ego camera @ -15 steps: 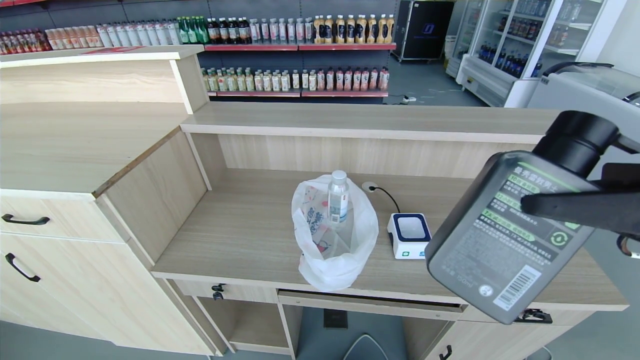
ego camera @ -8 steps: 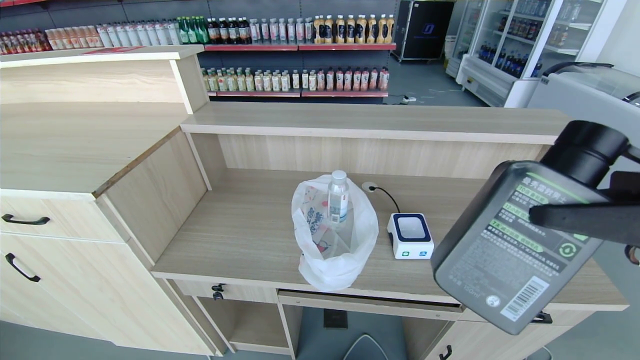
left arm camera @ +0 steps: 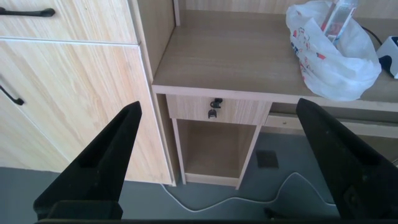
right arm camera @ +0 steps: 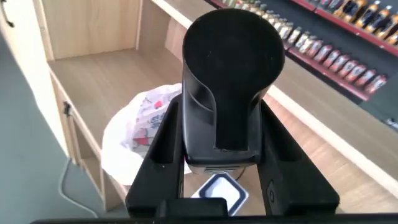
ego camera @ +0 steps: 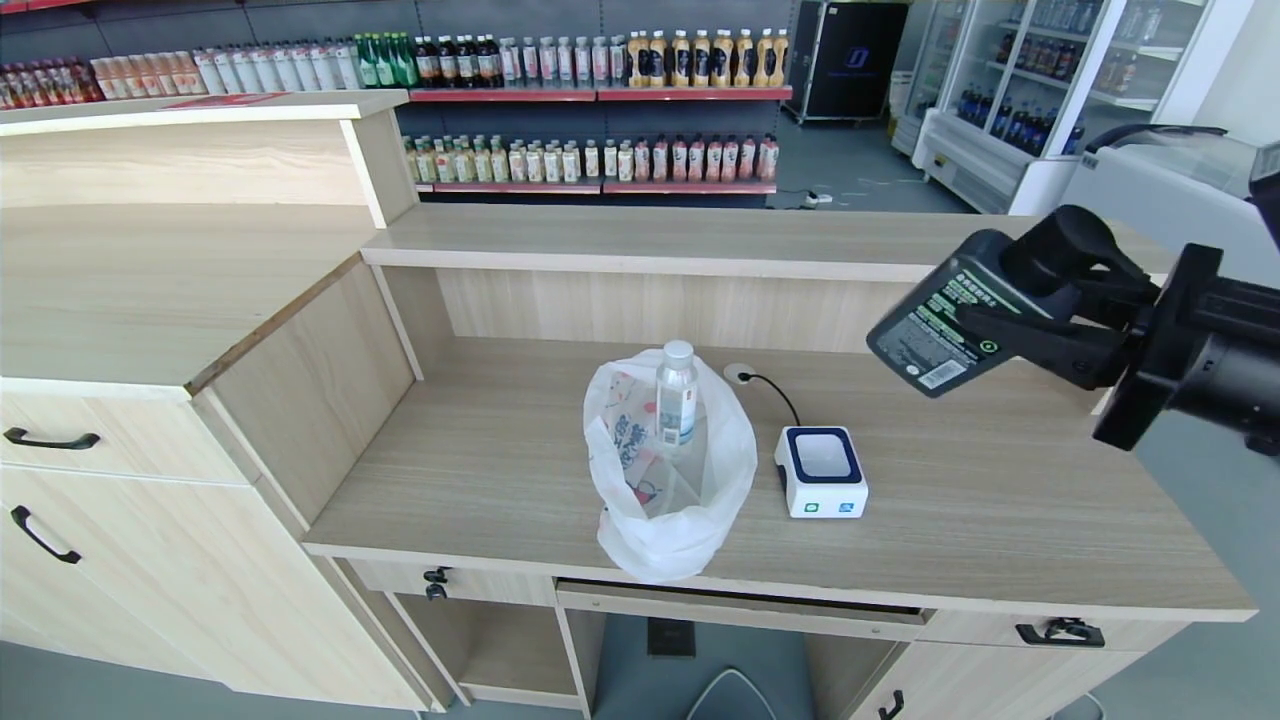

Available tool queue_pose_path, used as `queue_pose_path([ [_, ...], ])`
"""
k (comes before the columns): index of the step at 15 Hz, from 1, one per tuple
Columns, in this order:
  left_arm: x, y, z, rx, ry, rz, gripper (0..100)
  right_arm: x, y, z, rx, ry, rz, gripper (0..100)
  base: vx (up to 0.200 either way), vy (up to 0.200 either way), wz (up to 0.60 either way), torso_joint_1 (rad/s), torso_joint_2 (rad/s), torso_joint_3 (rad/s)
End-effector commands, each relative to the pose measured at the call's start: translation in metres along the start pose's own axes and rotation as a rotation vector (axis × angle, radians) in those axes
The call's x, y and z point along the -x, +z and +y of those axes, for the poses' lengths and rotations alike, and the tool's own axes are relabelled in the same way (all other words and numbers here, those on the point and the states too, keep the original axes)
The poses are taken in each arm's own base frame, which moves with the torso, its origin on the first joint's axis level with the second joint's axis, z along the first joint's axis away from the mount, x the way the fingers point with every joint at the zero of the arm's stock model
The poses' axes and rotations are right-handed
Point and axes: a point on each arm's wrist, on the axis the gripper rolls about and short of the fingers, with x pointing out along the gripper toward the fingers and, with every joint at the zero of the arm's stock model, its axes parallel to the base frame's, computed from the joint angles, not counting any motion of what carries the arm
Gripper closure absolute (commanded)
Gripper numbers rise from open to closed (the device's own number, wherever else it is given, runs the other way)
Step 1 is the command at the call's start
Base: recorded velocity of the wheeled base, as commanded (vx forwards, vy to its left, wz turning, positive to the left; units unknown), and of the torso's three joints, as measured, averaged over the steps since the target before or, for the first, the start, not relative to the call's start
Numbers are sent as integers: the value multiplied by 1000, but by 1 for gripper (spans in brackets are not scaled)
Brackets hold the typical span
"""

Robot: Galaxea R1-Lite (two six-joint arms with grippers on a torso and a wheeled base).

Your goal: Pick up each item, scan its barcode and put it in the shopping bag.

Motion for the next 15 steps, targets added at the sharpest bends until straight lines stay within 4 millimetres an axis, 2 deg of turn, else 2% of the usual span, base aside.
queue_pose_path([
  [1,0,0,0,0,0,-1,0,-13,-91,-6,146,-54,168,100,0,0,0,0,0,0],
  [3,0,0,0,0,0,-1,0,-23,-123,-16,335,-96,172,100,0,0,0,0,0,0],
  [6,0,0,0,0,0,-1,0,-28,-149,-27,501,-125,194,100,0,0,0,0,0,0],
  [9,0,0,0,0,0,-1,0,-33,-174,-31,579,-135,211,100,0,0,0,0,0,0],
  [15,0,0,0,0,0,-1,0,-53,-211,-37,701,-143,202,100,0,0,0,0,0,0],
])
